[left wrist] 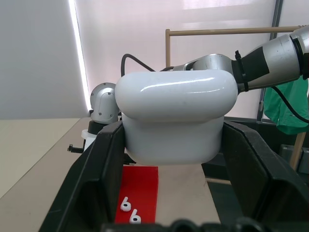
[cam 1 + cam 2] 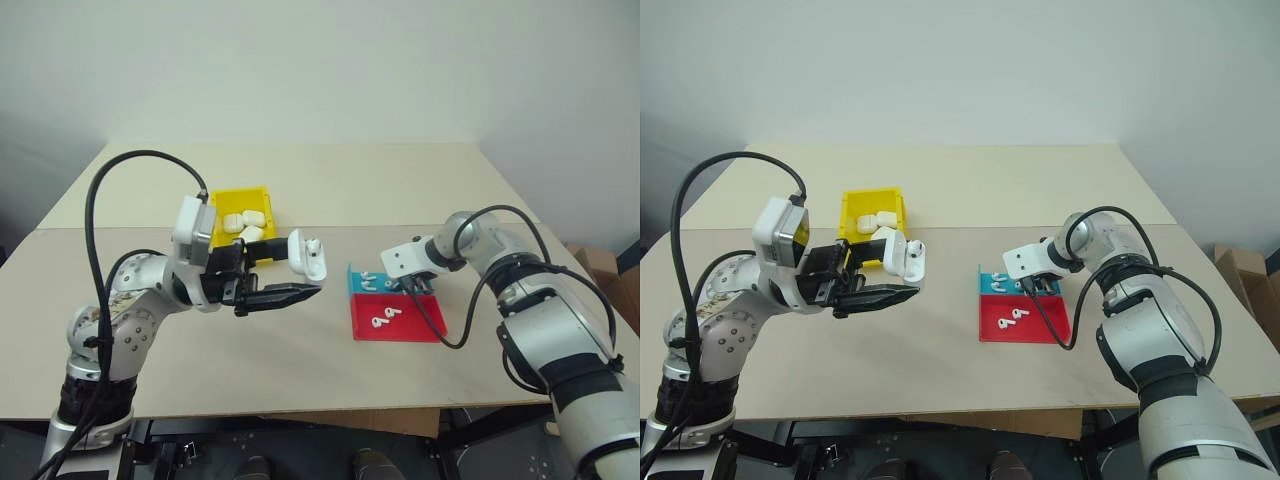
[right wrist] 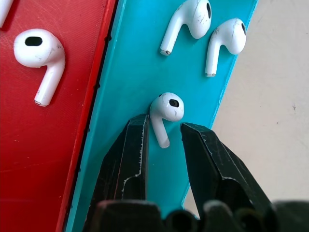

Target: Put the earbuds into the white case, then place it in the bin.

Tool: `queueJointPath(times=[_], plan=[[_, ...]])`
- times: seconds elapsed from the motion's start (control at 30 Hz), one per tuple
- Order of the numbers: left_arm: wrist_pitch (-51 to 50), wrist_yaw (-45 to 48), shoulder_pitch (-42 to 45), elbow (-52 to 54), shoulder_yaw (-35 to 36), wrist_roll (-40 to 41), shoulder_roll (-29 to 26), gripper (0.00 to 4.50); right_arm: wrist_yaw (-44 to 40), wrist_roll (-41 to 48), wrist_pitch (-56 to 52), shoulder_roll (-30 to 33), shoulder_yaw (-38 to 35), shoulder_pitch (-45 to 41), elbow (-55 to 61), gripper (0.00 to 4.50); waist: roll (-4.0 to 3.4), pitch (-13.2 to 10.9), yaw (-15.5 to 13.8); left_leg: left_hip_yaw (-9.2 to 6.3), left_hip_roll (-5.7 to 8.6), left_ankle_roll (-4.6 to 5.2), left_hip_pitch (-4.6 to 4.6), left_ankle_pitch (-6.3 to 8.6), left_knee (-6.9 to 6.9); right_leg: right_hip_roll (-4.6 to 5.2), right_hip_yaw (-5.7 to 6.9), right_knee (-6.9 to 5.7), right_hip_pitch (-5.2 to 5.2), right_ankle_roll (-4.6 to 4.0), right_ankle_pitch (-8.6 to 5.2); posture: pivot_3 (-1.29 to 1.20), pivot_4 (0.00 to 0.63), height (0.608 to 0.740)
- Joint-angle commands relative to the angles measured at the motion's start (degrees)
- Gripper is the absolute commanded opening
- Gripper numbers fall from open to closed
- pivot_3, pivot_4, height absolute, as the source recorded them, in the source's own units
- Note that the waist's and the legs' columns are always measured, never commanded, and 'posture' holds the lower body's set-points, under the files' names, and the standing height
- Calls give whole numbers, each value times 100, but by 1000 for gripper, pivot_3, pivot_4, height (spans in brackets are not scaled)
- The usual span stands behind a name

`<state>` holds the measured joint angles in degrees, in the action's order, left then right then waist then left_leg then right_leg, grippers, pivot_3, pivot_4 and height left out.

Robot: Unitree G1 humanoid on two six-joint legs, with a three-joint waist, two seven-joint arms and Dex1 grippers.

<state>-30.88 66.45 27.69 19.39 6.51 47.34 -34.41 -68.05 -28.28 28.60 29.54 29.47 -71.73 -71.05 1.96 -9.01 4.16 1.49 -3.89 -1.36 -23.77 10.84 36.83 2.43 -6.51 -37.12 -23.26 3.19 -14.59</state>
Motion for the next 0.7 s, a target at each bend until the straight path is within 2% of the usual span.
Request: queueJointPath(times=[0.03,0.7], plan=[[91,-15,-3,217,107,120,-59,2757,22,-28,110,-42,-36,-84,-46,1501,0,0,3,0,0,0,0,0,0,0,0,0,0,0,0,0,150,740],[72,-22,-35,270,137,152,-118,2757,50,-20,200,-70,-73,-119,-49,1501,0,0,-2,0,0,0,0,0,-1,0,0,0,0,0,0,0,150,740]])
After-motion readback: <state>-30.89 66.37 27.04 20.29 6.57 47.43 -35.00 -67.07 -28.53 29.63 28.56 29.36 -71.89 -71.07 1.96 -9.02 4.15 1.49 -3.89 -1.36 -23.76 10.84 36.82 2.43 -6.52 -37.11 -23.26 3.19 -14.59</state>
